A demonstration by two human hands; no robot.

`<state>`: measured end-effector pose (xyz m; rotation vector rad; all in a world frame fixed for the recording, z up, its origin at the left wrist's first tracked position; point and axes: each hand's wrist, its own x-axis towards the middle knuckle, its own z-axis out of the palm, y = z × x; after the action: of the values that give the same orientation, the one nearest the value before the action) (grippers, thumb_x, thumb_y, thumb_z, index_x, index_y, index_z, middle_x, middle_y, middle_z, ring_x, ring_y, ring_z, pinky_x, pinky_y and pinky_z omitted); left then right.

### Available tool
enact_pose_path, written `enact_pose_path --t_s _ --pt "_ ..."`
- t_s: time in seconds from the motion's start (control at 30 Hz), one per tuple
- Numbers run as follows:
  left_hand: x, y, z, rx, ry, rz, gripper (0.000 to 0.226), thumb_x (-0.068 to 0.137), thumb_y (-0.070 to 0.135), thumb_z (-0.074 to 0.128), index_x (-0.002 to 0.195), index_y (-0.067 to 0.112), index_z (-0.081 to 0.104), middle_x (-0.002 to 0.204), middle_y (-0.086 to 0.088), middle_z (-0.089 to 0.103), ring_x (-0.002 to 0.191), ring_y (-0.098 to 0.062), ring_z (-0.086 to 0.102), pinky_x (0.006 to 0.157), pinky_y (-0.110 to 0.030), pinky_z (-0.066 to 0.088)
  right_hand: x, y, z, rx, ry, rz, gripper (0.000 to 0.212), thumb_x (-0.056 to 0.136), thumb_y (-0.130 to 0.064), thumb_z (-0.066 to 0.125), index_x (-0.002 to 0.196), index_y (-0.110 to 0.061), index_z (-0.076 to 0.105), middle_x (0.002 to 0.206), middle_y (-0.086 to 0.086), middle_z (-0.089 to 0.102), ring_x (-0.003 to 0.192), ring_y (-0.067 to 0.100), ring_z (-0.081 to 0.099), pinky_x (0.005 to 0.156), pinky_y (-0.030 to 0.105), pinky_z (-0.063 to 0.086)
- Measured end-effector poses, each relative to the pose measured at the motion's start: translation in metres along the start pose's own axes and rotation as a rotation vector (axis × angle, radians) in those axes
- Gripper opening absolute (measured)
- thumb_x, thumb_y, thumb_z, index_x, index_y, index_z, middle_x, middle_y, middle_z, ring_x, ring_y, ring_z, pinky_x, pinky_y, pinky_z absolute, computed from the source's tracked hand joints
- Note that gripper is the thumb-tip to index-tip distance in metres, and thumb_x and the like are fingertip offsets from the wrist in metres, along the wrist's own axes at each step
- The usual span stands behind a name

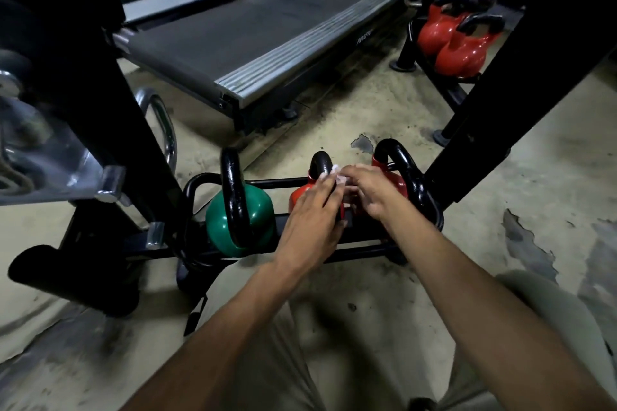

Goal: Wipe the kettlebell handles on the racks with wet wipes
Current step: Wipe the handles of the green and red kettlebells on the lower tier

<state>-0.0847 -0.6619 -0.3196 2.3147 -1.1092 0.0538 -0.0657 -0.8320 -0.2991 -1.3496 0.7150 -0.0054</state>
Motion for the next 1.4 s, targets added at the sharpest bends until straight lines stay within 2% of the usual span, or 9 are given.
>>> enact_pose_path --t_s 0.2,0.3,0.53,0.67,0.83,0.93,1.03,1.2,1.4 --pt "0.028 0.038 0.013 -0.027 0.090 0.015 0.071 0.099 0.025 0.060 0.161 0.012 0.029 0.170 -0.008 0.025 0.157 -0.022 0.023 0.127 -0.043 0.023 -0.018 -0.051 -0.054 -0.240 -0.102 -0.218 0.005 0.096 -0.007 0.067 0.100 -0.004 0.067 0.075 0.014 0.061 0.047 0.012 0.055 0.046 0.023 0.046" --pt "0.045 0.059 0.023 -0.023 0.128 -0.011 0.070 0.100 0.027 0.061 0.161 0.013 0.030 0.169 -0.006 0.027 0.157 -0.020 0.023 0.128 -0.038 0.022 -0.012 -0.077 -0.087 -0.323 -0.121 -0.362 0.010 0.096 -0.012 0.069 0.086 -0.010 0.065 0.077 0.015 0.058 0.052 0.017 0.054 0.052 0.028 0.047" --pt "0.081 0.108 0.049 0.002 0.010 -0.022 0.079 0.100 0.032 0.065 0.165 0.023 0.020 0.174 0.003 0.010 0.159 -0.014 0.011 0.128 -0.029 0.016 0.042 -0.112 -0.133 -0.831 0.162 -0.691 0.013 0.087 -0.025 0.071 0.076 -0.021 0.066 0.077 -0.002 0.068 0.075 0.018 0.064 0.071 0.030 0.050" --pt "0.095 0.119 0.060 0.078 -0.099 -0.060 0.081 0.097 0.022 0.068 0.164 0.019 0.023 0.174 0.000 0.010 0.160 -0.016 0.008 0.128 -0.037 0.023 0.079 -0.109 -0.132 -1.068 0.135 -0.579 0.004 0.080 -0.019 0.073 0.079 -0.020 0.070 0.094 0.009 0.075 0.087 0.030 0.072 0.076 0.038 0.061" --pt "0.098 0.118 0.064 0.182 -0.109 -0.098 0.085 0.098 0.009 0.062 0.166 0.025 0.014 0.174 0.007 0.002 0.159 -0.010 0.005 0.128 -0.032 0.021 0.105 -0.111 -0.121 -1.196 -0.181 -0.237 0.012 0.086 0.000 0.065 0.097 -0.005 0.068 0.090 0.017 0.071 0.080 0.032 0.073 0.068 0.034 0.061" --pt "0.096 0.119 0.067 0.188 -0.092 -0.104 0.094 0.094 -0.002 0.063 0.166 0.029 0.010 0.174 0.011 -0.003 0.159 -0.008 0.003 0.127 -0.031 0.019 0.109 -0.121 -0.107 -1.222 -0.295 -0.164 0.026 0.094 0.005 0.043 0.107 0.015 0.063 0.099 0.030 0.071 0.087 0.043 0.074 0.080 0.052 0.063" --pt "0.093 0.122 0.065 0.165 -0.089 -0.118 0.092 0.096 -0.003 0.061 0.165 0.030 0.011 0.173 0.012 -0.003 0.159 -0.010 0.005 0.126 -0.032 0.021 0.104 -0.127 -0.085 -1.410 -0.341 -0.258 0.028 0.092 -0.003 0.043 0.090 0.007 0.069 0.085 0.026 0.073 0.077 0.039 0.075 0.076 0.051 0.064" --pt "0.093 0.125 0.062 0.160 -0.074 -0.100 0.081 0.100 0.001 0.055 0.165 0.026 0.014 0.174 0.004 0.003 0.159 -0.018 0.011 0.128 -0.037 0.021 0.089 -0.105 -0.052 -1.902 -0.442 -0.379 0.017 0.074 -0.008 0.077 0.061 -0.007 0.066 0.059 0.007 0.067 0.061 0.022 0.068 0.075 0.037 0.063" --pt "0.096 0.117 0.062 0.119 -0.074 -0.049 0.082 0.097 0.000 0.056 0.165 0.022 0.016 0.174 0.003 0.004 0.160 -0.016 0.008 0.128 -0.037 0.022 0.099 -0.113 -0.080 -1.618 -0.168 -0.443 0.017 0.086 -0.017 0.064 0.086 -0.004 0.074 0.079 0.017 0.072 0.075 0.030 0.071 0.067 0.030 0.058"
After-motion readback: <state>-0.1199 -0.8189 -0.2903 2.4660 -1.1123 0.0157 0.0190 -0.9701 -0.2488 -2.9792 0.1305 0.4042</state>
